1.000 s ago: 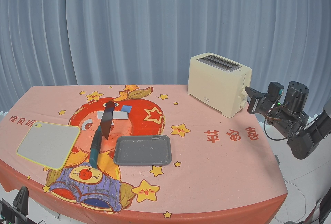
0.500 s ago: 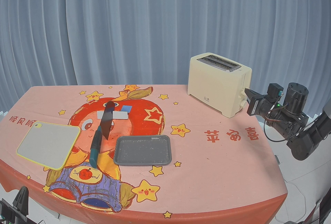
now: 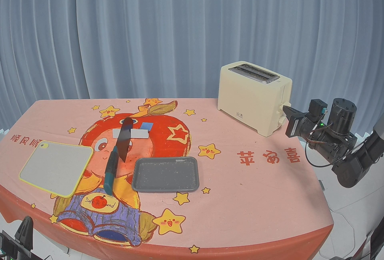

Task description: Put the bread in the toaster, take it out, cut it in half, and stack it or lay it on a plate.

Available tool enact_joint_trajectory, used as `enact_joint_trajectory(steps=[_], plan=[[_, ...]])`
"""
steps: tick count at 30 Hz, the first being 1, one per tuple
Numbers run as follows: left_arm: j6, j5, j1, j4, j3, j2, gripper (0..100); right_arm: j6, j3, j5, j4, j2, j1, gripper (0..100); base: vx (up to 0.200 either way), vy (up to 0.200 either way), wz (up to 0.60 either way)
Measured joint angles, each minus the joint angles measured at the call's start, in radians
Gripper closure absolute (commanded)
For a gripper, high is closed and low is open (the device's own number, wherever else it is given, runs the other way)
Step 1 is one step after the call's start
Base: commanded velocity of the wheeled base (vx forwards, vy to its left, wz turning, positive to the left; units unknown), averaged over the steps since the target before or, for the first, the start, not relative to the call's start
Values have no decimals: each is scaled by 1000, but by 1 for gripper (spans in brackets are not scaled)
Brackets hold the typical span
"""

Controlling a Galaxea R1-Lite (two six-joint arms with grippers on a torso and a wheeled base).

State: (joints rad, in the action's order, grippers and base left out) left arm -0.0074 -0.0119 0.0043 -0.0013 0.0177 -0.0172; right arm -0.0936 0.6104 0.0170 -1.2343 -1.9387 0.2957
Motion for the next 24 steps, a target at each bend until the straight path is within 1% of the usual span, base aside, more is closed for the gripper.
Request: enact_joint_trajectory(steps=[24], plan=[[0,0,0,0,0,0,100,1,-5,1,0,-2,6,100,0,0,0]])
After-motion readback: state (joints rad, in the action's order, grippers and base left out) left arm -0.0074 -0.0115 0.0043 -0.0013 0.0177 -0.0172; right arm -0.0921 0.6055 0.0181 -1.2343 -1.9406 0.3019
